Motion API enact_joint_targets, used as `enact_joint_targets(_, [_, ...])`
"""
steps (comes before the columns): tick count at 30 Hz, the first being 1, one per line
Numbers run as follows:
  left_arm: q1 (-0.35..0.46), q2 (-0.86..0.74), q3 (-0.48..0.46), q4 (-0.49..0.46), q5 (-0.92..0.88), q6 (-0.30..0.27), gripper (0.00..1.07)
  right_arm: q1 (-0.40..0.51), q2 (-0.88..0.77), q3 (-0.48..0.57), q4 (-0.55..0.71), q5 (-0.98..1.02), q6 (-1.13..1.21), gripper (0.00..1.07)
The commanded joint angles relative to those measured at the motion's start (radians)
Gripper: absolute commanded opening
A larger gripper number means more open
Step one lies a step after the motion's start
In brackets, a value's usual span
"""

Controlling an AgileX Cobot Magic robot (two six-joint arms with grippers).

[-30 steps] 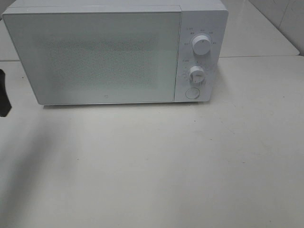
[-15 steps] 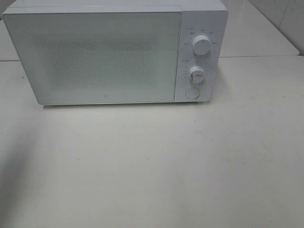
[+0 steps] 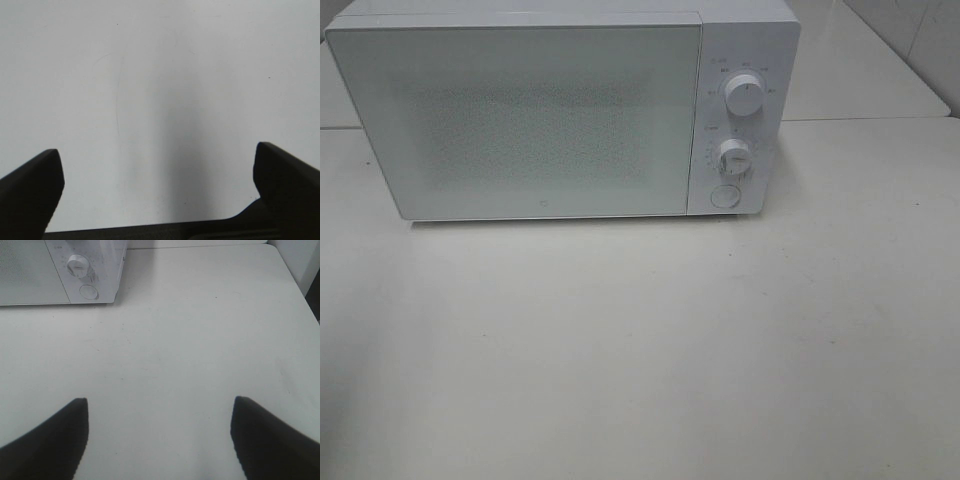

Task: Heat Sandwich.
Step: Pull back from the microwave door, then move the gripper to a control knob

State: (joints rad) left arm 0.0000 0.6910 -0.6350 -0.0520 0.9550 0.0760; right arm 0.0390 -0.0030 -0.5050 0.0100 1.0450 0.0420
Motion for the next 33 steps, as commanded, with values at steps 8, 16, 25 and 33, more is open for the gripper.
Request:
enact_joint_targets(8, [-0.003,-0.274,0.102,-0.041,-0.036,0.008,0.97,-0.006,-0.029,0.0,0.005,-0.011,-0.008,0.75])
enact_joint_targets(16, [-0.003,-0.405,0.114,-0.046,-0.033,0.009,0.97,-0.006,-0.029,0.0,0.005,-0.011,-0.008,0.75])
enact_joint_targets(25, [-0.003,-0.524,0.14,-0.045,0.082,0.004,0.97,-0.006,-0.029,0.0,0.005,-0.011,-0.008,0.75])
enact_joint_targets(33, [-0.003,-0.669,0.139,-0.039,0.082,-0.003,0.97,-0.006,-0.029,0.0,0.005,-0.011,-0.007,0.75])
